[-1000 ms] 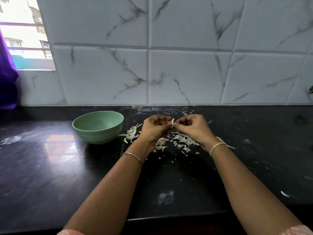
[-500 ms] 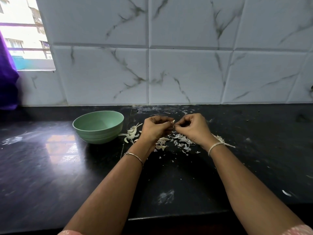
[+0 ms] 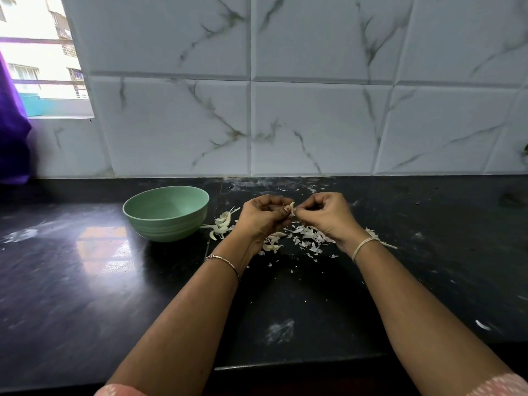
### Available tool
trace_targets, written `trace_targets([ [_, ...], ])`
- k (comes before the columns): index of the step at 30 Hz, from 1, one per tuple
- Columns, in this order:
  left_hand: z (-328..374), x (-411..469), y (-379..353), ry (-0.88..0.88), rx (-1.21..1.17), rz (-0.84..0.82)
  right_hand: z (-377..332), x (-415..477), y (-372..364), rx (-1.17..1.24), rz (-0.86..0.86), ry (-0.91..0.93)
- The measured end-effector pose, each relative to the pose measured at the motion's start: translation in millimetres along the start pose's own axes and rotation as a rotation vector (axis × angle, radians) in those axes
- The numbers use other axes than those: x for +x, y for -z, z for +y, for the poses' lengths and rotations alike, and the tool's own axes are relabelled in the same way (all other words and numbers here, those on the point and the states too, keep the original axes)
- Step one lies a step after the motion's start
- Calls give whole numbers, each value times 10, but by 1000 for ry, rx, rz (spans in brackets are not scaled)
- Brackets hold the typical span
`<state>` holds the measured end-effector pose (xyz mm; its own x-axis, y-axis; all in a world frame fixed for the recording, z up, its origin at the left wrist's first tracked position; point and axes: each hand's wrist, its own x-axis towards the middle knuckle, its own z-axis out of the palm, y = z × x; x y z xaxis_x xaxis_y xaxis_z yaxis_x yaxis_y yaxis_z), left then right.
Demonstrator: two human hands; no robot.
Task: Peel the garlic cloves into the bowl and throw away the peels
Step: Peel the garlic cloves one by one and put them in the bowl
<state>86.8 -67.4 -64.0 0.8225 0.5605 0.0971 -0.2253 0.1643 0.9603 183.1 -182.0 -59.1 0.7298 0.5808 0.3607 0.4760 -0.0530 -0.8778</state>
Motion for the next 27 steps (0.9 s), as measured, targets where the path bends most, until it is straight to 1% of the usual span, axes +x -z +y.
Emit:
trace_targets([
  [4, 5, -6, 0, 4, -19, -7, -37, -14, 3, 217, -31, -149],
  [8, 17, -17, -16, -35, 18, -11, -42, -3, -7, 425, -85, -309],
  [12, 19, -16, -23, -68, 84, -10, -42, -4, -8, 554, -90, -370],
  [15, 21, -16, -30, -83, 110, -8, -49, 1, -14, 581, -70, -385],
  [27, 10, -3, -32, -118, 121, -2, -44, 25, -41, 571, -41, -389],
])
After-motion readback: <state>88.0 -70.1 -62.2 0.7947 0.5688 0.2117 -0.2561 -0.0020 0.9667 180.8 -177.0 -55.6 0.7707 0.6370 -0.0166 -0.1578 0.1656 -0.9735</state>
